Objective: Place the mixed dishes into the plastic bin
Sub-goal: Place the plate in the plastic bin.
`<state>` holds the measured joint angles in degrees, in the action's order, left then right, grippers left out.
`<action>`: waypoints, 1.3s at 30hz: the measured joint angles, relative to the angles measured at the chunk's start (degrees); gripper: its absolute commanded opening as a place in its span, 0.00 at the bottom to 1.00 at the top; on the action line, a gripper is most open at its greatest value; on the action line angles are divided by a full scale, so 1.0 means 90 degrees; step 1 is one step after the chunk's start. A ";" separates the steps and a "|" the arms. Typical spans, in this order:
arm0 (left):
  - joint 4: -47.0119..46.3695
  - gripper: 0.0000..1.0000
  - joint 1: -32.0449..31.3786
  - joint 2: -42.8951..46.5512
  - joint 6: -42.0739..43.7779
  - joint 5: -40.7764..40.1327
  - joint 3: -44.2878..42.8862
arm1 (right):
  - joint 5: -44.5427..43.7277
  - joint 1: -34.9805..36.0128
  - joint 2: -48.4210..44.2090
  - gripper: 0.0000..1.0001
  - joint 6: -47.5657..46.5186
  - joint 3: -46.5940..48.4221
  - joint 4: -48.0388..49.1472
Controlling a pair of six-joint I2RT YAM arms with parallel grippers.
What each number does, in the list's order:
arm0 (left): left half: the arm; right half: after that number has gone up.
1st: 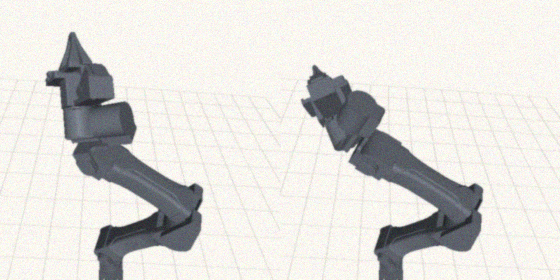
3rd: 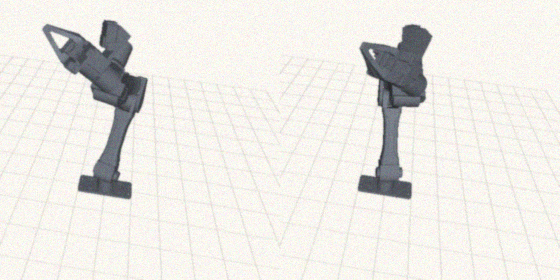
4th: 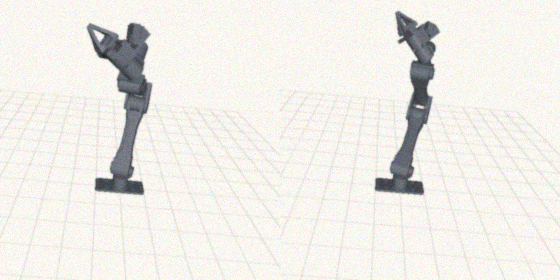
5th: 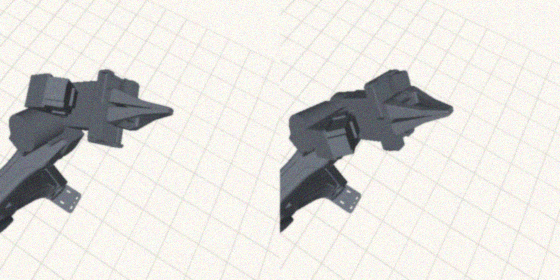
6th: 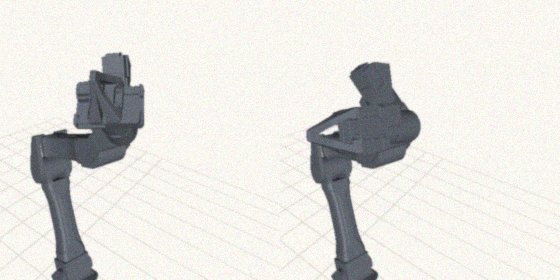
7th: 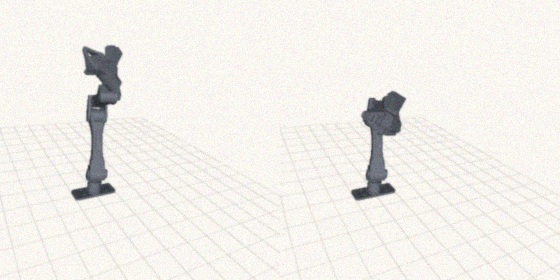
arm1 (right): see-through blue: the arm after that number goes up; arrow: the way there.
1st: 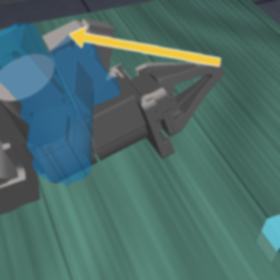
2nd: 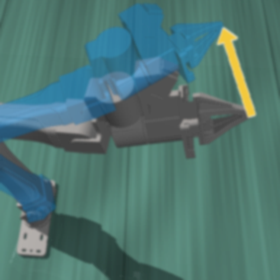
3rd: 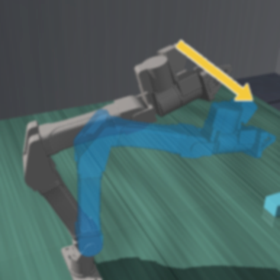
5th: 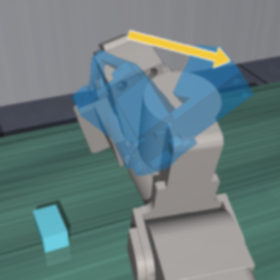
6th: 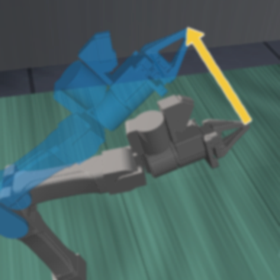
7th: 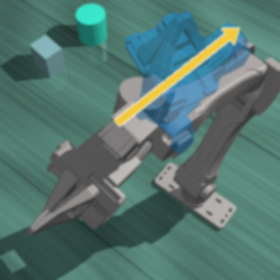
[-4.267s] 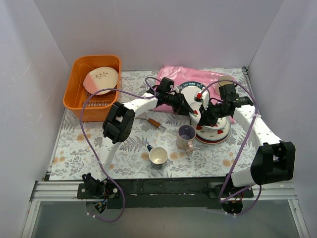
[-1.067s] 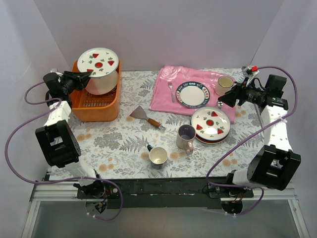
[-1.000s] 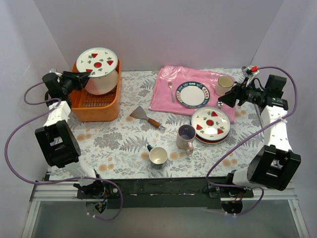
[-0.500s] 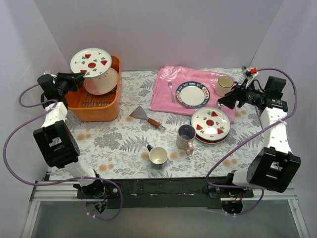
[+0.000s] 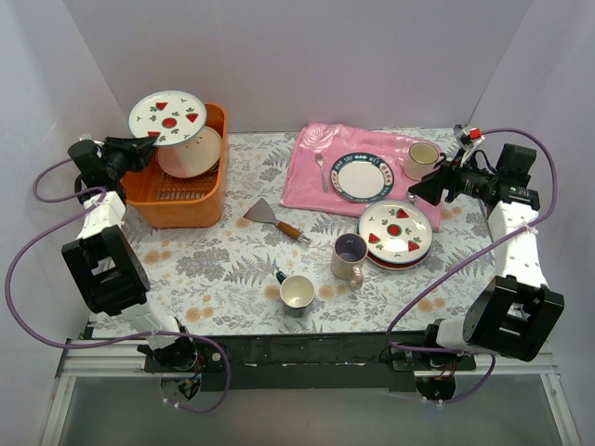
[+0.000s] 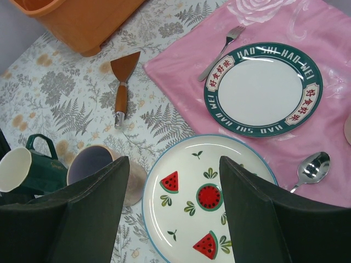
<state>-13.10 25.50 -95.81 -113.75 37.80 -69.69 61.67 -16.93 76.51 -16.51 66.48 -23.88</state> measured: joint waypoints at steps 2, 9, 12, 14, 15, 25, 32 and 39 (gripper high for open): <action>0.0005 0.00 0.0007 -0.0002 0.0007 -0.0002 -0.0002 | 0.0000 0.0000 0.0000 0.74 0.0000 -0.0015 0.0000; 0.0153 0.00 0.0036 -0.0051 0.0097 -0.0085 0.0000 | -0.0002 0.0000 -0.0012 0.74 -0.0019 -0.0085 -0.0002; 0.0270 0.00 0.0036 -0.0058 0.0143 -0.0141 0.0000 | -0.0002 0.0000 -0.0012 0.75 -0.0022 -0.0085 -0.0002; 0.0321 0.00 0.0036 -0.0066 0.0177 -0.0163 -0.0002 | -0.0002 0.0000 -0.0015 0.75 -0.0022 -0.0085 -0.0005; 0.0338 0.00 0.0036 -0.0080 0.0204 -0.0168 -0.0002 | -0.0002 0.0000 -0.0015 0.74 -0.0022 -0.0085 -0.0005; 0.0804 0.00 0.0041 -0.0544 0.0415 -0.0396 -0.0100 | -0.0002 0.0000 -0.0022 0.75 -0.0024 -0.0092 -0.0002; 0.1156 0.00 0.0029 -0.0865 0.0583 -0.0556 -0.0418 | -0.0002 0.0000 -0.0022 0.75 -0.0024 -0.0138 0.0000; 0.1632 0.00 -0.0146 -0.1290 0.0816 -0.0721 -0.1022 | 0.0000 0.0000 -0.0022 0.75 -0.0024 -0.0168 0.0000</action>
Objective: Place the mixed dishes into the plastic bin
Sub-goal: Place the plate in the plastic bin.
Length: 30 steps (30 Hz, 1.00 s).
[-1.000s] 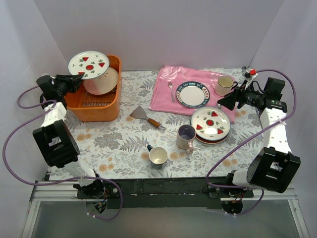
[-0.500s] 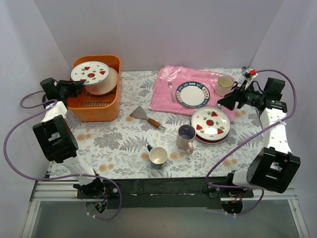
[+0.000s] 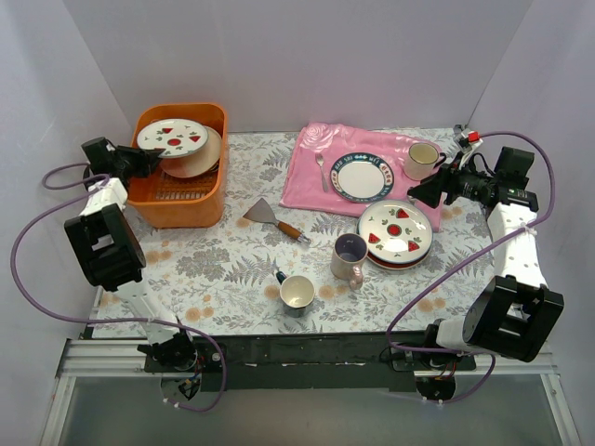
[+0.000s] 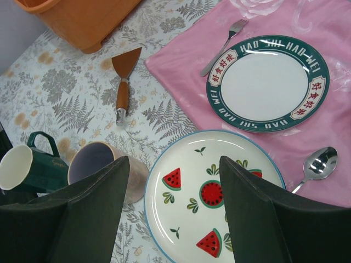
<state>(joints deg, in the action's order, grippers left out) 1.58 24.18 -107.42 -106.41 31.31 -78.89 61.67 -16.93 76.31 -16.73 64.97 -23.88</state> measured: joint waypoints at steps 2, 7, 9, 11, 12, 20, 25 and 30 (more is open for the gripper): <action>0.0085 0.00 -0.0061 -0.0143 0.0051 -0.0068 -0.0153 | 0.0002 0.0000 0.0000 0.75 0.0000 0.0000 0.0000; 0.0359 0.00 -0.0187 -0.0444 0.0245 -0.0146 -0.0590 | 0.0002 -0.0007 0.0000 0.75 0.0000 -0.0002 0.0000; 0.0393 0.01 -0.0226 -0.0546 0.0289 -0.0194 -0.0724 | 0.0000 -0.0012 0.0000 0.75 0.0000 -0.0002 0.0000; 0.0452 0.04 -0.0260 -0.0605 0.0335 -0.0231 -0.0804 | 0.0000 -0.0017 0.0000 0.75 0.0000 -0.0002 0.0000; 0.0478 0.04 -0.0277 -0.0629 0.0364 -0.0245 -0.0840 | 0.0000 -0.0022 0.0000 0.75 0.0000 -0.0002 0.0000; 0.0712 0.17 -0.0425 -0.0736 0.0520 -0.0287 -0.0874 | 0.0000 -0.0024 0.0000 0.75 0.0000 -0.0002 0.0000; 0.0940 0.26 -0.0510 -0.0947 0.0675 -0.0294 -0.0950 | 0.0002 -0.0027 0.0000 0.75 0.0000 -0.0007 0.0000; 0.1178 0.41 -0.0546 -0.0962 0.0731 -0.0313 -0.0998 | 0.0002 -0.0029 -0.0002 0.75 0.0000 -0.0027 0.0000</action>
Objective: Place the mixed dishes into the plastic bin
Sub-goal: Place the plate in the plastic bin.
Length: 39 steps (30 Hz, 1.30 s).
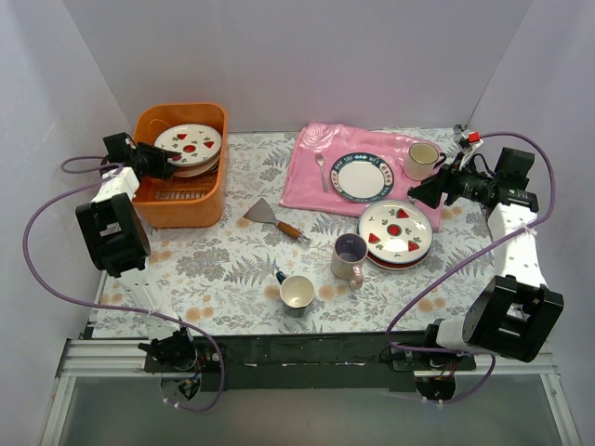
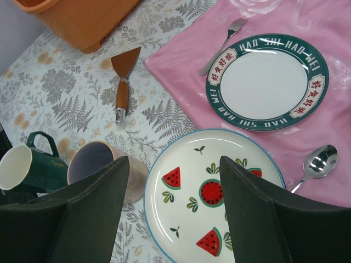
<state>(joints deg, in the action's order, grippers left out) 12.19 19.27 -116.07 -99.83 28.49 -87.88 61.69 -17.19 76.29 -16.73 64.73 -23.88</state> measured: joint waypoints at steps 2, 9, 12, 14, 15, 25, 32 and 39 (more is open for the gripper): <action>0.0119 0.45 -0.0002 -0.0015 0.0046 -0.0022 -0.0049 | 0.0000 0.0000 -0.0005 0.75 -0.0002 -0.0005 0.0002; 0.0469 0.66 -0.0032 -0.0100 0.0308 -0.0136 -0.0253 | 0.0000 0.0000 -0.0058 0.75 -0.0012 -0.0097 0.0002; 0.0741 0.70 -0.0032 -0.0138 0.0459 -0.0204 -0.0379 | -0.0002 0.0000 -0.0061 0.75 -0.0019 -0.0100 0.0005; 0.0923 0.72 -0.0034 -0.0192 0.0607 -0.0282 -0.0495 | 0.0000 0.0000 -0.0066 0.75 -0.0022 -0.0100 0.0005; 0.1025 0.72 -0.0041 -0.0211 0.0670 -0.0311 -0.0554 | 0.0000 0.0000 -0.0066 0.75 -0.0022 -0.0100 0.0005; 0.1615 0.81 -0.0078 -0.0289 0.1110 -0.0554 -0.0806 | 0.0022 0.0000 -0.0068 0.75 -0.0034 -0.0100 0.0005; 0.1846 0.84 -0.0085 -0.0289 0.1411 -0.0629 -0.0865 | 0.0024 0.0000 -0.0070 0.75 -0.0180 -0.0100 0.0000; 0.2021 0.84 -0.0112 -0.0267 0.1710 -0.0755 -0.0877 | 0.0024 0.0000 -0.0109 0.75 -0.0483 -0.0100 -0.0185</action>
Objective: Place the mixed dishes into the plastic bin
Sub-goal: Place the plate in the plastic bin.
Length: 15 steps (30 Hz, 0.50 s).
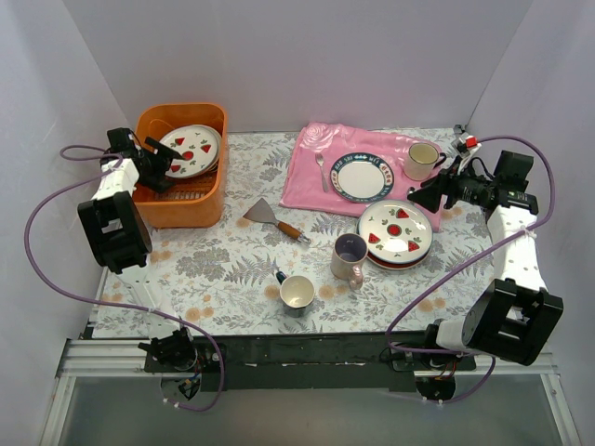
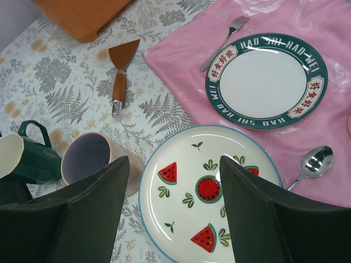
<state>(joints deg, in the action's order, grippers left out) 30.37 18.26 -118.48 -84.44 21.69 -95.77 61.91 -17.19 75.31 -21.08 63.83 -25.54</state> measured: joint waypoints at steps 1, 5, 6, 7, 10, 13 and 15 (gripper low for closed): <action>0.0029 0.84 -0.0002 0.0010 0.0032 -0.0022 0.0000 | 0.0000 0.0000 -0.0007 0.75 -0.0063 0.0000 -0.0046; 0.0308 0.85 -0.0012 0.0192 0.0372 -0.0216 0.0017 | -0.0002 0.0000 -0.0024 0.75 -0.0345 0.0002 -0.0253; 0.0372 0.85 -0.0015 0.0245 0.0440 -0.0257 0.0049 | -0.0002 0.0000 -0.0029 0.75 -0.0406 0.0005 -0.0313; 0.0449 0.85 -0.0015 0.0311 0.0520 -0.0306 0.0087 | -0.0005 0.0000 -0.0032 0.75 -0.0476 0.0005 -0.0372; 0.0595 0.88 -0.0015 0.0486 0.0697 -0.0413 0.0240 | -0.0005 0.0000 -0.0034 0.75 -0.0665 0.0015 -0.0529; 0.0644 0.88 -0.0012 0.0624 0.0799 -0.0486 0.0427 | -0.0005 0.0000 -0.0036 0.75 -0.0780 0.0017 -0.0617; 0.0690 0.88 -0.0007 0.0678 0.0852 -0.0510 0.0503 | -0.0005 0.0000 -0.0036 0.75 -0.0867 0.0024 -0.0687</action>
<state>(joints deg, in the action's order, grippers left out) 36.58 18.20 -112.38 -76.77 17.10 -91.24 61.87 -17.19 74.98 -28.88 64.05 -31.73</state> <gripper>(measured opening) 0.874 0.749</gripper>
